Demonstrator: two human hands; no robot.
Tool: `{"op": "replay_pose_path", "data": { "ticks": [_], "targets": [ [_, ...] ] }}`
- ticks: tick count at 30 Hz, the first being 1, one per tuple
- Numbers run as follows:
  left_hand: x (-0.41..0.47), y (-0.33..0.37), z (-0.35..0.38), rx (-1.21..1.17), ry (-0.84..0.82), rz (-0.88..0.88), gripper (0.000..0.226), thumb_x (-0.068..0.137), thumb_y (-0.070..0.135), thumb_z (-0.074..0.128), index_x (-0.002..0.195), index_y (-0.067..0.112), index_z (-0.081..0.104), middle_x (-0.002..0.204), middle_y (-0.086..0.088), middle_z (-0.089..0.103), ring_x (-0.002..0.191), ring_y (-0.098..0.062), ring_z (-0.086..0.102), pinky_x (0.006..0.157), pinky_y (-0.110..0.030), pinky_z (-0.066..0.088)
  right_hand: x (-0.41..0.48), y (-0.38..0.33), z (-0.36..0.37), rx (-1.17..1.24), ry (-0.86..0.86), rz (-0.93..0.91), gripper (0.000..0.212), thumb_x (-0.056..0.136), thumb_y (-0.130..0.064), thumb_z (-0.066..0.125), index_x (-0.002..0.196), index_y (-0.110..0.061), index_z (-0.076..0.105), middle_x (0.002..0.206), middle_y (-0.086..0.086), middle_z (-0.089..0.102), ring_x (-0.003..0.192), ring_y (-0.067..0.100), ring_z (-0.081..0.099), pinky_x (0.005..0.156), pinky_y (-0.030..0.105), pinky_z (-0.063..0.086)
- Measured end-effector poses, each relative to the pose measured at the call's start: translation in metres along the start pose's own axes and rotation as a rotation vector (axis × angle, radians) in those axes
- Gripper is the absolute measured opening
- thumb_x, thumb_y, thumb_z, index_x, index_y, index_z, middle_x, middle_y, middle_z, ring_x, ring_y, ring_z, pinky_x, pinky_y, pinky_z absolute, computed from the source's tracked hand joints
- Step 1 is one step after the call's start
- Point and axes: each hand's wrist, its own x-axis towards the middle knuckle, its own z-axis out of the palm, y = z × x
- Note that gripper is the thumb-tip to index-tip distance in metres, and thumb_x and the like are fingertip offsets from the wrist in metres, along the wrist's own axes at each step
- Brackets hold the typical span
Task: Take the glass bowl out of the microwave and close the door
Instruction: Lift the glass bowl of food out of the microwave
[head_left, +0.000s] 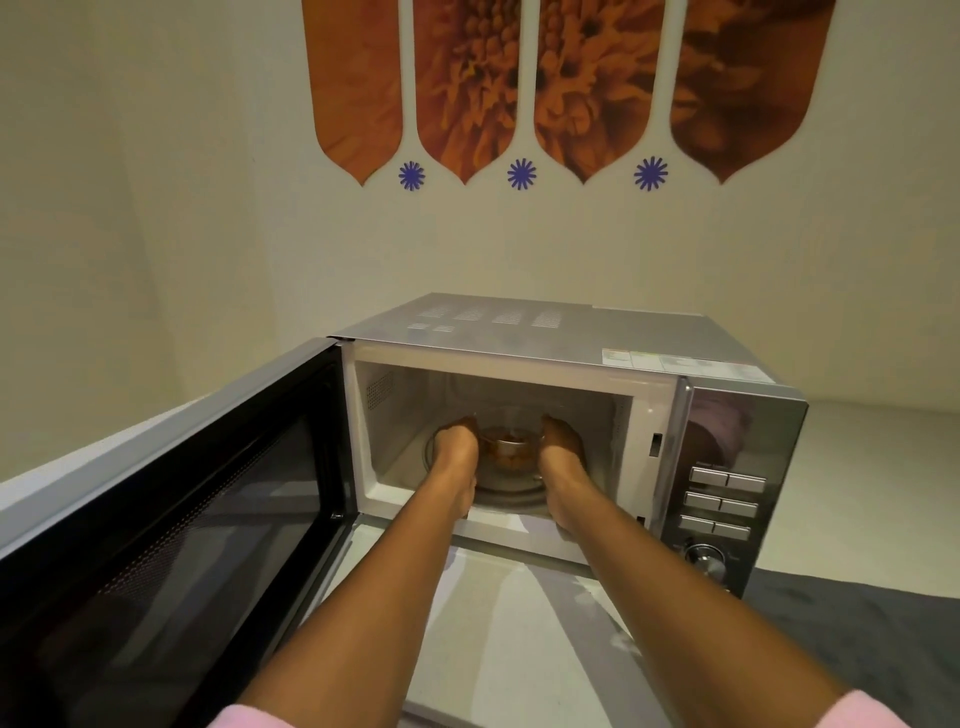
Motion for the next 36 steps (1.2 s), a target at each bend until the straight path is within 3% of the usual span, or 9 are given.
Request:
{"op": "replay_pose_path", "data": {
  "ticks": [8, 14, 17, 21, 24, 26, 29, 32, 36],
  "targets": [
    [-0.05, -0.003, -0.011, 0.007, -0.049, 0.039, 0.033, 0.111, 0.025, 0.041, 0.13, 0.013, 0.065, 0.126, -0.014, 0.073, 0.121, -0.03, 0.068, 0.113, -0.045, 0.053, -0.049, 0.002, -0.024, 0.064, -0.071, 0.017, 0.031, 0.104, -0.026, 0.036, 0.112, -0.013, 0.062, 0.113, 0.015, 0.067, 0.095, 0.021, 0.063, 0.076, 0.029, 0.049],
    [-0.087, -0.018, -0.018, -0.043, -0.07, 0.065, 0.038, 0.11, 0.033, 0.045, 0.133, 0.015, 0.069, 0.128, -0.012, 0.076, 0.123, -0.03, 0.07, 0.115, -0.049, 0.052, -0.093, 0.004, -0.041, 0.057, -0.097, -0.017, 0.029, 0.104, -0.042, 0.038, 0.126, -0.027, 0.05, 0.116, 0.001, 0.057, 0.1, 0.018, 0.055, 0.088, 0.034, 0.042],
    [-0.107, -0.027, -0.023, -0.04, -0.021, 0.08, 0.041, 0.108, 0.026, 0.048, 0.141, 0.008, 0.065, 0.122, -0.008, 0.073, 0.123, -0.033, 0.07, 0.116, -0.05, 0.051, -0.114, 0.007, -0.054, 0.05, -0.125, -0.057, 0.027, 0.105, -0.039, 0.037, 0.125, -0.028, 0.052, 0.119, 0.003, 0.059, 0.092, 0.01, 0.058, 0.078, 0.027, 0.045],
    [-0.134, -0.034, -0.029, -0.05, -0.012, 0.092, 0.033, 0.108, 0.017, 0.049, 0.126, -0.002, 0.069, 0.083, -0.005, 0.061, 0.085, -0.019, 0.06, 0.104, -0.04, 0.049, -0.139, 0.013, -0.07, 0.073, -0.14, -0.073, 0.037, 0.105, -0.037, 0.038, 0.139, -0.026, 0.049, 0.13, -0.001, 0.056, 0.112, 0.015, 0.056, 0.097, 0.034, 0.046],
    [-0.154, -0.04, -0.03, -0.088, -0.071, 0.096, 0.036, 0.104, 0.025, 0.053, 0.128, 0.006, 0.071, 0.115, -0.009, 0.075, 0.114, -0.02, 0.069, 0.114, -0.043, 0.05, -0.159, 0.016, -0.085, 0.086, -0.148, -0.086, 0.026, 0.106, -0.032, 0.037, 0.124, -0.026, 0.055, 0.109, -0.009, 0.059, 0.09, 0.003, 0.057, 0.07, 0.017, 0.044],
    [-0.169, -0.045, -0.029, -0.103, -0.118, 0.091, 0.05, 0.095, 0.026, 0.057, 0.14, 0.006, 0.066, 0.128, -0.007, 0.072, 0.12, -0.022, 0.069, 0.112, -0.042, 0.052, -0.171, 0.018, -0.098, 0.107, -0.158, -0.098, 0.033, 0.106, -0.034, 0.037, 0.134, -0.023, 0.053, 0.121, -0.007, 0.059, 0.096, 0.004, 0.057, 0.067, 0.014, 0.041],
    [-0.193, -0.052, -0.024, -0.138, -0.153, 0.099, 0.037, 0.108, 0.022, 0.053, 0.138, 0.004, 0.065, 0.129, -0.012, 0.074, 0.123, -0.023, 0.071, 0.117, -0.046, 0.051, -0.187, 0.022, -0.12, 0.098, -0.133, -0.123, 0.024, 0.106, -0.033, 0.037, 0.109, -0.031, 0.06, 0.102, -0.012, 0.064, 0.087, 0.002, 0.061, 0.065, 0.014, 0.046],
    [-0.222, -0.059, -0.013, -0.152, -0.183, 0.092, 0.041, 0.112, 0.026, 0.049, 0.145, 0.004, 0.061, 0.138, -0.016, 0.071, 0.13, -0.026, 0.069, 0.12, -0.047, 0.049, -0.2, 0.029, -0.144, 0.104, -0.106, -0.132, 0.023, 0.105, -0.034, 0.04, 0.116, -0.035, 0.06, 0.106, -0.01, 0.063, 0.091, 0.004, 0.062, 0.075, 0.021, 0.05],
    [-0.247, -0.077, 0.008, -0.118, -0.238, 0.096, 0.04, 0.112, 0.026, 0.048, 0.143, 0.005, 0.064, 0.138, -0.016, 0.072, 0.127, -0.026, 0.071, 0.117, -0.047, 0.051, -0.223, 0.031, -0.178, 0.085, -0.044, -0.151, 0.039, 0.105, -0.029, 0.041, 0.139, -0.012, 0.05, 0.13, 0.017, 0.061, 0.109, 0.017, 0.064, 0.094, 0.04, 0.053]
  ]
}}
